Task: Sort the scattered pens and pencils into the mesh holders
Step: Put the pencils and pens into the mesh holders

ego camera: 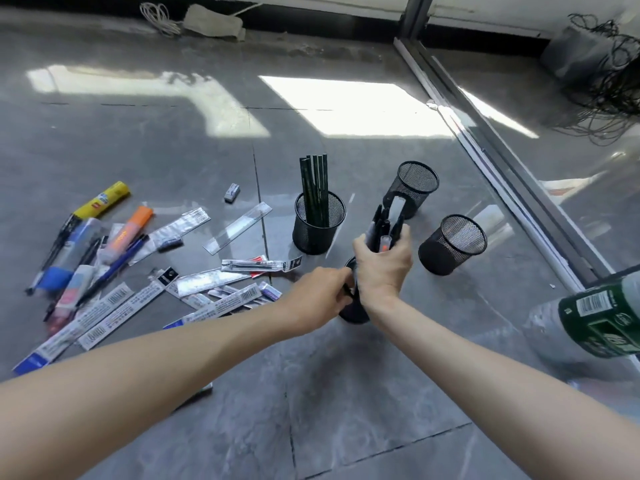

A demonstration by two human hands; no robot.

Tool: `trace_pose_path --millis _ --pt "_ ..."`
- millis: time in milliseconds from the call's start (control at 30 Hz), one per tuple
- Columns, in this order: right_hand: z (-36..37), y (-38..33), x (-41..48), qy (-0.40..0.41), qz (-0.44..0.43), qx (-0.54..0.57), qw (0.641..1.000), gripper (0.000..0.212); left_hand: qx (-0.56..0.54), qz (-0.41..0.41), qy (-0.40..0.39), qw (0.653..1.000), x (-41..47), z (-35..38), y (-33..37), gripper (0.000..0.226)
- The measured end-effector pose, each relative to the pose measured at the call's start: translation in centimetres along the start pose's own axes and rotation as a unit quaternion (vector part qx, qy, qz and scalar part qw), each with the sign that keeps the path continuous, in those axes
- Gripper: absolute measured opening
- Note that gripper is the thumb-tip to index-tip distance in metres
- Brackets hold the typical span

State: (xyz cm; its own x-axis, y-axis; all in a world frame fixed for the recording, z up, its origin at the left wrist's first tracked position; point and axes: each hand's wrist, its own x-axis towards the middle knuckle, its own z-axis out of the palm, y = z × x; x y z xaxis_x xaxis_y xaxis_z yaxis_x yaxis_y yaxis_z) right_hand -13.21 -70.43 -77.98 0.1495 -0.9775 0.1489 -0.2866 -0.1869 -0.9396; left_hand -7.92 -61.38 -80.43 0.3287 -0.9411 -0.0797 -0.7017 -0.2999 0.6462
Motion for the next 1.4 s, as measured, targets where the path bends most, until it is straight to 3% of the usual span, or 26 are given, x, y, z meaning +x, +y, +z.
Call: trace_pose_path --millis 233,333,800,967,1067,1233,1400 --pt "-0.4 2.5 -0.3 -0.036 -0.046 -0.068 0.996 0.021 -0.009 -0.003 0.0 1.0 -0.2 0.1 0.2 0.016" --pt "-0.3 3.0 0.1 -0.041 -0.03 -0.123 0.991 0.034 -0.008 -0.002 -0.005 1.0 -0.2 0.2 0.1 0.016" --pt "-1.0 3.6 0.4 -0.068 -0.016 -0.325 0.943 0.048 0.029 -0.008 -0.034 0.999 0.1 -0.2 0.6 0.017" --pt "-1.9 3.0 0.2 -0.105 -0.007 -0.302 0.947 0.084 0.035 -0.007 -0.048 0.998 0.0 -0.4 0.8 0.016" --pt "-2.0 2.2 0.1 -0.106 -0.018 -0.253 0.961 0.093 0.03 -0.005 -0.074 0.997 -0.6 -1.1 1.0 0.026" --pt "-1.0 0.6 -0.5 -0.097 -0.105 -0.215 0.966 0.068 0.039 -0.025 -0.162 0.986 -3.2 -4.6 1.0 0.048" --pt "1.7 -0.9 -2.9 -0.177 -0.361 -0.254 0.879 0.039 0.143 -0.092 -0.216 0.962 -8.8 -10.0 -2.8 0.04"
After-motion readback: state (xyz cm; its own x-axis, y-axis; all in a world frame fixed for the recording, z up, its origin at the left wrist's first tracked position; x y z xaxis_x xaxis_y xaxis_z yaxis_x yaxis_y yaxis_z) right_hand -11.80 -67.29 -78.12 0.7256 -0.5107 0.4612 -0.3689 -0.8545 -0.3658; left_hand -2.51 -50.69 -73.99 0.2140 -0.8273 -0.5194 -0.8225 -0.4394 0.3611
